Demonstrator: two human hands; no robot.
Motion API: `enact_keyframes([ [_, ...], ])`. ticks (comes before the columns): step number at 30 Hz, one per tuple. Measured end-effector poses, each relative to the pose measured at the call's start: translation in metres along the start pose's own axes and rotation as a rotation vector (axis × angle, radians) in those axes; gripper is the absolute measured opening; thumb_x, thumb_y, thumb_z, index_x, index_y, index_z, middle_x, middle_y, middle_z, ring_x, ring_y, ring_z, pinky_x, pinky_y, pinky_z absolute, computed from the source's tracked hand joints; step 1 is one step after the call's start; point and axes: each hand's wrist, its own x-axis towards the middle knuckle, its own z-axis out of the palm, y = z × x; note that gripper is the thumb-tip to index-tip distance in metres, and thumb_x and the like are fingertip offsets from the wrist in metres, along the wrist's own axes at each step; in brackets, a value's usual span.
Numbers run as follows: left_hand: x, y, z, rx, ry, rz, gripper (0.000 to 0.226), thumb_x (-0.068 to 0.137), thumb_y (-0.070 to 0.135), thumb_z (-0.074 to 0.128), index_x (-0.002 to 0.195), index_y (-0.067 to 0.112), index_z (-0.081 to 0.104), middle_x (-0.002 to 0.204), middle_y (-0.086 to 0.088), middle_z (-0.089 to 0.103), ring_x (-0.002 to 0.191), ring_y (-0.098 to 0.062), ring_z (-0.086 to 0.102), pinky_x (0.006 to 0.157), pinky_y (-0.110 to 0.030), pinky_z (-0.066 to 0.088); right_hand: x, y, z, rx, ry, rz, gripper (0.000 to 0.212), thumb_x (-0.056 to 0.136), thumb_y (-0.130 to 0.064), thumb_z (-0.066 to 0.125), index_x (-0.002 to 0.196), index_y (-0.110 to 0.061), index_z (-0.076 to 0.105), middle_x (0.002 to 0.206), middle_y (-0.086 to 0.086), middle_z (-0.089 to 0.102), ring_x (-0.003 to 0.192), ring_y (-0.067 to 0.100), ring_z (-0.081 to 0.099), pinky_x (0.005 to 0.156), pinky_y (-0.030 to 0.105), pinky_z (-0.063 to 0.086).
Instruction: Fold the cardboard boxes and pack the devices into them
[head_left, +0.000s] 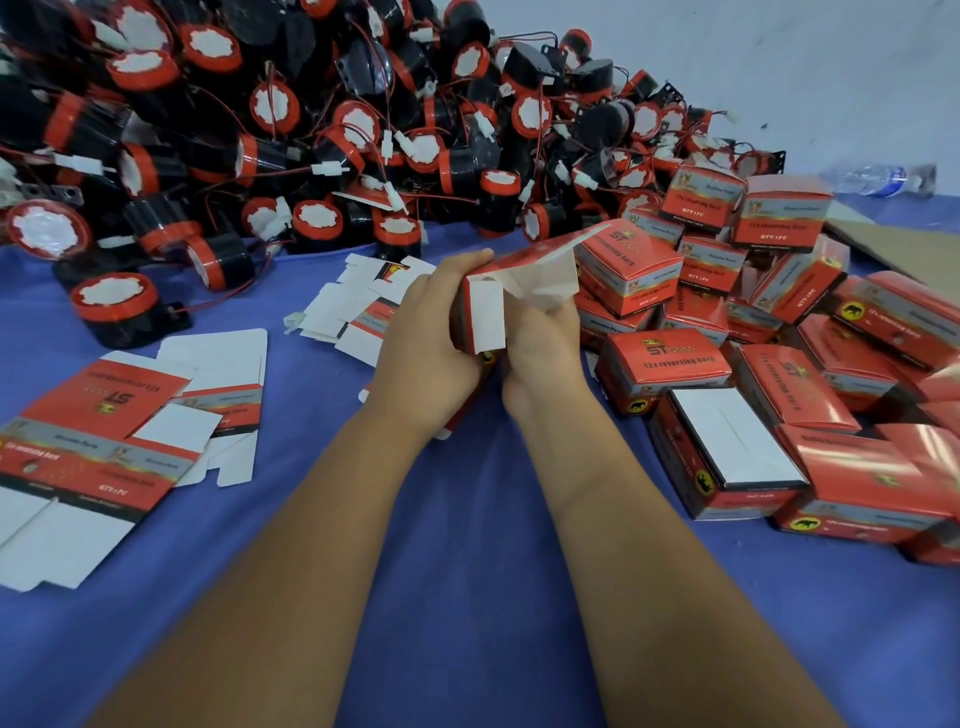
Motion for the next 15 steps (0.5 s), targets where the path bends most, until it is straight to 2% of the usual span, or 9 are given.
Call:
enact_keyframes([
  [2,0.001,0.001,-0.002,-0.162,0.009,-0.043,0.072,0.074,-0.005,0.074,0.132,0.032,0.052,0.122,0.014,0.062,0.112,0.001,0.058,0.093,-0.018,0.05,0.001,0.002,-0.001,-0.067,-0.005,-0.026,0.034,0.089,-0.004,0.068,0.121,-0.012,0.061,0.108,0.007,0.073,0.093,0.02,0.072,0.075,0.033,0.061],
  [3,0.001,0.0,-0.003,-0.246,0.014,-0.066,0.07,0.074,-0.007,0.073,0.129,0.032,0.053,0.121,0.014,0.063,0.113,0.0,0.059,0.094,-0.023,0.053,0.0,0.003,0.0,-0.093,-0.008,-0.037,0.032,0.09,-0.007,0.067,0.121,-0.014,0.061,0.109,0.005,0.072,0.096,0.02,0.071,0.08,0.036,0.061],
  [6,0.003,-0.001,-0.004,-0.455,0.009,-0.138,0.073,0.075,-0.012,0.072,0.126,0.037,0.053,0.126,0.006,0.063,0.117,-0.011,0.062,0.09,-0.042,0.058,-0.001,0.004,0.002,-0.106,-0.018,-0.02,0.029,0.096,-0.013,0.059,0.125,-0.015,0.06,0.115,0.006,0.07,0.105,0.025,0.068,0.088,0.041,0.058],
  [9,0.006,-0.007,-0.005,-0.591,0.011,-0.182,0.077,0.071,-0.017,0.07,0.13,0.029,0.053,0.125,-0.001,0.066,0.113,-0.018,0.066,0.083,-0.04,0.06,0.0,0.003,0.003,-0.078,-0.021,0.024,0.026,0.096,-0.017,0.056,0.122,-0.016,0.06,0.117,0.01,0.068,0.107,0.029,0.067,0.075,0.034,0.057],
  [12,0.007,-0.011,-0.008,-0.574,-0.009,-0.178,0.075,0.071,-0.015,0.069,0.132,0.025,0.05,0.122,-0.003,0.067,0.11,-0.022,0.067,0.079,-0.038,0.06,-0.001,0.003,0.004,-0.086,-0.057,0.019,0.031,0.092,-0.012,0.058,0.123,-0.016,0.059,0.122,0.011,0.064,0.102,0.024,0.067,0.06,0.025,0.055],
  [13,0.007,-0.012,-0.008,-0.553,-0.016,-0.171,0.076,0.072,-0.015,0.069,0.132,0.026,0.05,0.122,-0.003,0.067,0.109,-0.023,0.067,0.077,-0.037,0.059,-0.001,0.004,0.005,-0.108,-0.068,-0.003,0.034,0.091,-0.009,0.058,0.124,-0.016,0.058,0.122,0.01,0.064,0.1,0.022,0.067,0.059,0.024,0.055],
  [15,0.006,-0.011,-0.008,-0.5,-0.037,-0.148,0.077,0.073,-0.016,0.068,0.129,0.035,0.05,0.122,0.002,0.065,0.109,-0.017,0.066,0.078,-0.035,0.059,-0.002,0.005,0.005,-0.162,-0.068,-0.056,0.038,0.089,-0.004,0.06,0.125,-0.016,0.058,0.118,0.007,0.067,0.101,0.021,0.067,0.068,0.028,0.058],
])
